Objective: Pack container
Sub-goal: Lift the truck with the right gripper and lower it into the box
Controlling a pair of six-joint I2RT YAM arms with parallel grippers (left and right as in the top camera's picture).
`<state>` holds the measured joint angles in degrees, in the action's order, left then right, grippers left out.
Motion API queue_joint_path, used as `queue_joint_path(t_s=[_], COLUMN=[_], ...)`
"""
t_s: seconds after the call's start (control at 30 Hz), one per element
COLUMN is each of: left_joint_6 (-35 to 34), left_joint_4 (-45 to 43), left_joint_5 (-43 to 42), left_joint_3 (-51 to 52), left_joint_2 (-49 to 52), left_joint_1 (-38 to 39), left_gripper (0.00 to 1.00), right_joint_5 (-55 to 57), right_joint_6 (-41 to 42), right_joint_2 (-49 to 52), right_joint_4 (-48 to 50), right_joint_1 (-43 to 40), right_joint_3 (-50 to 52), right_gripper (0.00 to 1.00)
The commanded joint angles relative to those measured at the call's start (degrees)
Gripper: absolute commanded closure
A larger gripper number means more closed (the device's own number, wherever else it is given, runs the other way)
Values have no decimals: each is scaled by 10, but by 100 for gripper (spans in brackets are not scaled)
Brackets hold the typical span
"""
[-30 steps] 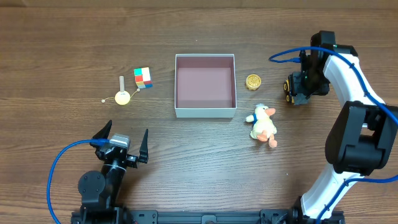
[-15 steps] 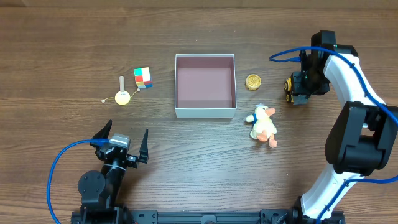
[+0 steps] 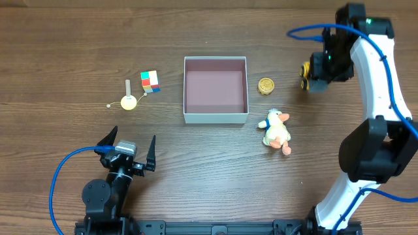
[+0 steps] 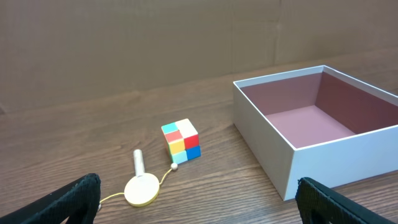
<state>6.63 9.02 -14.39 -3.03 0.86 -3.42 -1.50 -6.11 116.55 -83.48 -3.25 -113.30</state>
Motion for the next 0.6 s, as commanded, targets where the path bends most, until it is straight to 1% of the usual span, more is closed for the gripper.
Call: queue_joint_path(t_s=[0.0, 0.1, 0.17, 0.27, 0.5, 0.57], left_joint_6=[11, 11, 11, 11, 11, 11], left_joint_4=[0, 0, 0, 0, 0, 0], left_joint_5=[-5, -5, -5, -5, -5, -5], left_joint_3=[3, 3, 3, 3, 3, 3], left_joint_2=[-5, -5, -5, -5, -5, -5], left_joint_1=[-3, -3, -3, -3, -3, -3], left_gripper=[0, 0, 0, 0, 0, 0], right_joint_5=[-12, -12, -12, -12, -6, 6], right_joint_6=[60, 89, 110, 148, 241, 248], right_joint_2=[-6, -6, -6, -6, -6, -6], right_joint_4=[-49, -75, -69, -44, 3, 9], right_joint_1=[61, 120, 173, 228, 315, 328], right_joint_3=[-94, -129, -132, -130, -125, -115], right_gripper=[56, 56, 56, 56, 56, 56])
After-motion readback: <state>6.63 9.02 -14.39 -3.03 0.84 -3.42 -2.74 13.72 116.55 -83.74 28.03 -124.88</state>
